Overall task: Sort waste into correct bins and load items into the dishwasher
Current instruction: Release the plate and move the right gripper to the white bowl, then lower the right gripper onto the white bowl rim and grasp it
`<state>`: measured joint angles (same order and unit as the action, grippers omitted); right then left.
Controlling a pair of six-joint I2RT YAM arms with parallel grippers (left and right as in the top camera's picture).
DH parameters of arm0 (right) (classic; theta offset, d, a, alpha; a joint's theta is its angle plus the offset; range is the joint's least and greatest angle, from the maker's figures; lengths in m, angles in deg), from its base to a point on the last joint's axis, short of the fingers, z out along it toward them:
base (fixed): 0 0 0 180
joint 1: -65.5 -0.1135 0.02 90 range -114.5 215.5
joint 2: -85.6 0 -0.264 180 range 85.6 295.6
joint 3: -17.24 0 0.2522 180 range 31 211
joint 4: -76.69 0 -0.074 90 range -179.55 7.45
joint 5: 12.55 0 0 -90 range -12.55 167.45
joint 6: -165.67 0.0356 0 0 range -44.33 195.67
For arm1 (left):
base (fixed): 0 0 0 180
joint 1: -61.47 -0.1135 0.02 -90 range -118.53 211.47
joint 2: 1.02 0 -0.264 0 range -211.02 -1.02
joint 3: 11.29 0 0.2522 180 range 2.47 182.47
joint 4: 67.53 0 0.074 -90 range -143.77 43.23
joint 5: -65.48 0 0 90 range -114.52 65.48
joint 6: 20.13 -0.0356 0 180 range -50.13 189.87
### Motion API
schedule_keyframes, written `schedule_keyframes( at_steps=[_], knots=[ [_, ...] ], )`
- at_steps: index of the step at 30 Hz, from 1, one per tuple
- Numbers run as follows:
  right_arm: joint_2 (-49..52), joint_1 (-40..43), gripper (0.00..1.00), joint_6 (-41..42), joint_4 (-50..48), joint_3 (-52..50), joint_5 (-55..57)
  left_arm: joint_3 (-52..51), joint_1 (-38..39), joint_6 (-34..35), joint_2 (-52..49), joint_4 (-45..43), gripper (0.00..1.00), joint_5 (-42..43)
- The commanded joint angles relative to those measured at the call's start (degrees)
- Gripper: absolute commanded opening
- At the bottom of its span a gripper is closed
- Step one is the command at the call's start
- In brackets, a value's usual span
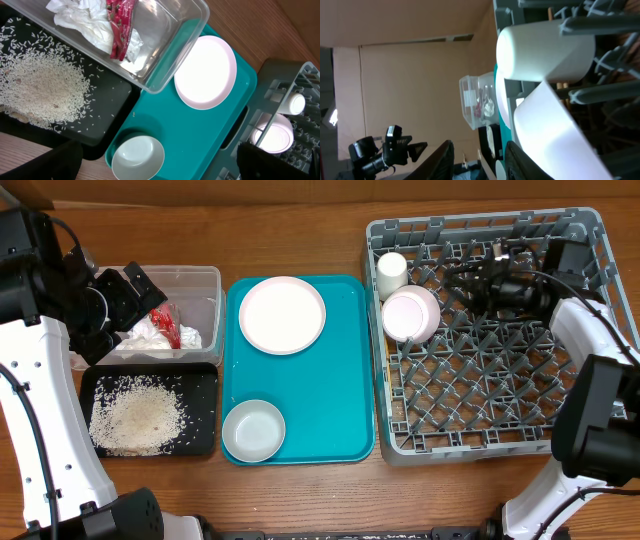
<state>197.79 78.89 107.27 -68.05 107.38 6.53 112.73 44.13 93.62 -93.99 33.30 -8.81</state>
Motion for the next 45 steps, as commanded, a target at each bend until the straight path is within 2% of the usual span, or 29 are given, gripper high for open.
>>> schedule_keyframes(
  at_steps=[1, 7, 14, 19, 26, 29, 35, 45],
  knots=[
    [-1.3, 1.6, 0.35, -0.7, -0.3, 0.2, 0.4, 0.7, 0.1, -1.0, 0.1, -0.1, 1.00, 0.4],
    [-7.1, 1.5, 0.35, -3.9, 2.6, 0.2, 6.8, 0.7, 0.1, -1.0, 0.1, -0.1, 1.00, 0.4],
    [-19.3, -5.9, 0.35, -15.4, 13.7, 0.3, 30.0, 0.7, 0.1, -1.0, 0.1, -0.1, 1.00, 0.4],
    [-26.3, -19.5, 0.35, -21.0, 18.7, 0.3, 46.6, 0.7, 0.1, -1.0, 0.1, -0.1, 1.00, 0.4],
    [-26.7, -43.7, 0.35, -21.7, 19.6, 0.2, 60.9, 0.7, 0.1, -1.0, 0.1, -0.1, 1.00, 0.4],
    [-25.9, -52.9, 0.37, -23.0, 19.8, 0.2, 63.9, 0.7, 0.1, -1.0, 0.1, -0.1, 1.00, 0.4],
    [-22.4, -66.1, 0.39, -26.4, 20.0, 0.2, 64.9, 0.7, 0.1, -1.0, 0.1, -0.1, 1.00, 0.4],
    [-12.6, -75.0, 0.35, -27.6, 15.4, 0.2, 64.9, 0.7, 0.1, -1.0, 0.1, -0.1, 1.00, 0.4]
  ],
)
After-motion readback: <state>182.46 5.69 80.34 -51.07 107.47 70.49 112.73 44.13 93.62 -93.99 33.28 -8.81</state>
